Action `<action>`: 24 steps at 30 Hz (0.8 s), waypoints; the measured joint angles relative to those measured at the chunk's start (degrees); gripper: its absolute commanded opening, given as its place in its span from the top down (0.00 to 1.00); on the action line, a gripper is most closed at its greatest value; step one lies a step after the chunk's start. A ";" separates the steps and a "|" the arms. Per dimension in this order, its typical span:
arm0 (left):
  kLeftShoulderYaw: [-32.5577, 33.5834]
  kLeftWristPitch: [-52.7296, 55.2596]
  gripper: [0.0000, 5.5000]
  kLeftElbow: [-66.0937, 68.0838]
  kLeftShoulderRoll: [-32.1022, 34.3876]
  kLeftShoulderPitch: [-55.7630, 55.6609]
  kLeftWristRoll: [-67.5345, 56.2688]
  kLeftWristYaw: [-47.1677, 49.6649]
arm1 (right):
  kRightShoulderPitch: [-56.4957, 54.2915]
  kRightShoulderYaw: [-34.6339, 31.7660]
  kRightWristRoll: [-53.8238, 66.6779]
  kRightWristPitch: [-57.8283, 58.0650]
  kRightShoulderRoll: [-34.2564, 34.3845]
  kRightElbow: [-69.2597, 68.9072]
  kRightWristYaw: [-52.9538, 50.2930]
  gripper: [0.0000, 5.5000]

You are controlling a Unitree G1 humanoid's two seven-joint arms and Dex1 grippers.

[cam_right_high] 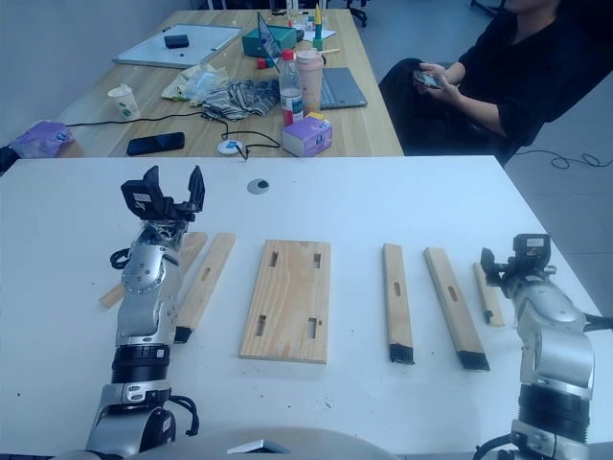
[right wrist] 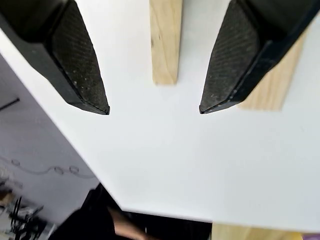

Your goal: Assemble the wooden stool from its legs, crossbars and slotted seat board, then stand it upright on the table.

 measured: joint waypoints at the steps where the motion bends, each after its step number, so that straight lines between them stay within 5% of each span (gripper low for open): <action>1: 0.01 0.05 0.31 -0.26 -0.05 0.44 0.01 0.16 | 0.34 0.03 0.27 0.44 0.03 0.53 0.28 0.39; 10: -0.11 1.09 0.31 -0.90 -0.42 1.14 0.07 0.82 | 5.00 1.89 0.77 2.19 -0.43 3.14 3.68 0.39; 24: 0.30 1.12 0.31 -1.94 -0.46 1.71 0.59 1.37 | 1.49 -2.76 7.54 5.39 -0.76 11.33 6.54 0.76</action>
